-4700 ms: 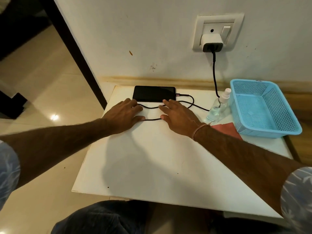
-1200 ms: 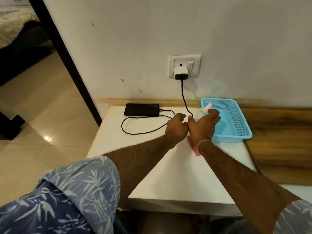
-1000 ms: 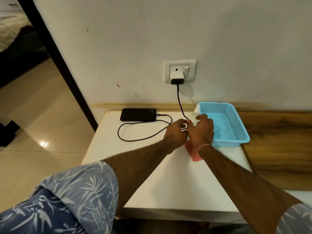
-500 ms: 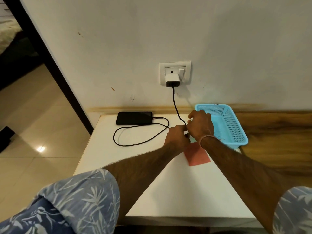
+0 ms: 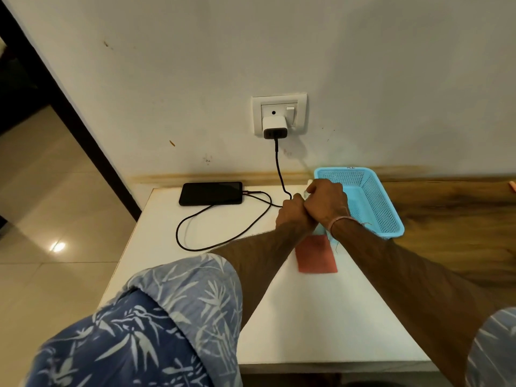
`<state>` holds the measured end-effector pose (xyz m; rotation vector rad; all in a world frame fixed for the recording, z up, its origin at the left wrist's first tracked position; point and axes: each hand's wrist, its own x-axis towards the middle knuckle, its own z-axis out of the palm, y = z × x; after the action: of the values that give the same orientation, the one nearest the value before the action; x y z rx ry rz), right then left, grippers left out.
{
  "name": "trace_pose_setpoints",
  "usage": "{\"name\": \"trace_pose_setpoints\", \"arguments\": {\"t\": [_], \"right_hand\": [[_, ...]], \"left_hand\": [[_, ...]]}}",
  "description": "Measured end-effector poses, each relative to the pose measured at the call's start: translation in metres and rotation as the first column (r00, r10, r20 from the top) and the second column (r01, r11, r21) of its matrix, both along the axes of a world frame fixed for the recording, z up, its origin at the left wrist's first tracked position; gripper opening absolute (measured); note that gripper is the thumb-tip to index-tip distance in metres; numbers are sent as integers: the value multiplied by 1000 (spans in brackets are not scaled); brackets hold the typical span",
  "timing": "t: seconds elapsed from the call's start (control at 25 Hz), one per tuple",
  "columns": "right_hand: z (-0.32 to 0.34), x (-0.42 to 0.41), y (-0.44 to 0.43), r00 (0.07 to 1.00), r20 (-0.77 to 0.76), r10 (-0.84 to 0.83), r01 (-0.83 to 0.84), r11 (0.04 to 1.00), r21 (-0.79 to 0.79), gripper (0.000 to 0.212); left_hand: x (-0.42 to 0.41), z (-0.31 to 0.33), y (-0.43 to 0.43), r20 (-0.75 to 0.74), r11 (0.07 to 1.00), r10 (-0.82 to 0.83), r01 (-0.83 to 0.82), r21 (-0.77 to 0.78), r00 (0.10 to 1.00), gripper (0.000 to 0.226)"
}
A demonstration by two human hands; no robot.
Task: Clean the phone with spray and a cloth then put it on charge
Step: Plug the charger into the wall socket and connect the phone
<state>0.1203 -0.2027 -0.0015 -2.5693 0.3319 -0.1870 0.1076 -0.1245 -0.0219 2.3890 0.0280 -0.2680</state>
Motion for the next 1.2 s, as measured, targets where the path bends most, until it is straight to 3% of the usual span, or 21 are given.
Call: {"name": "trace_pose_setpoints", "arguments": {"t": [0.2, 0.32, 0.48, 0.6, 0.76, 0.88, 1.0, 1.2], "right_hand": [[1, 1, -1, 1000, 22, -13, 12, 1000, 15, 22], [2, 0, -3, 999, 39, -23, 21, 997, 71, 18], [5, -4, -5, 999, 35, -27, 20, 978, 209, 44], [10, -8, -7, 999, 42, -20, 7, 956, 294, 55], [22, -2, -19, 994, 103, 25, -60, 935, 349, 42], [29, 6, -35, 984, 176, -13, -48, 939, 339, 42], [27, 18, -49, 974, 215, -71, 2, 952, 305, 46], [12, 39, -61, 979, 159, -126, 78, 957, 281, 46]], "left_hand": [[1, 4, -4, -141, 986, 112, -128, -107, 984, 34], [-7, 2, 2, -197, 935, 184, -233, -268, 963, 38], [-15, 1, 11, -164, 859, 194, -248, -449, 967, 34], [-17, 11, 13, -47, 856, 194, -193, -479, 980, 29], [-11, 30, 4, 109, 856, 193, -114, -504, 975, 35], [-5, 39, -11, 93, 857, 156, -88, -508, 983, 44], [0, 36, -27, 18, 904, 105, -88, -418, 994, 52], [1, 23, -28, -74, 888, 79, -104, -447, 994, 49]]}}
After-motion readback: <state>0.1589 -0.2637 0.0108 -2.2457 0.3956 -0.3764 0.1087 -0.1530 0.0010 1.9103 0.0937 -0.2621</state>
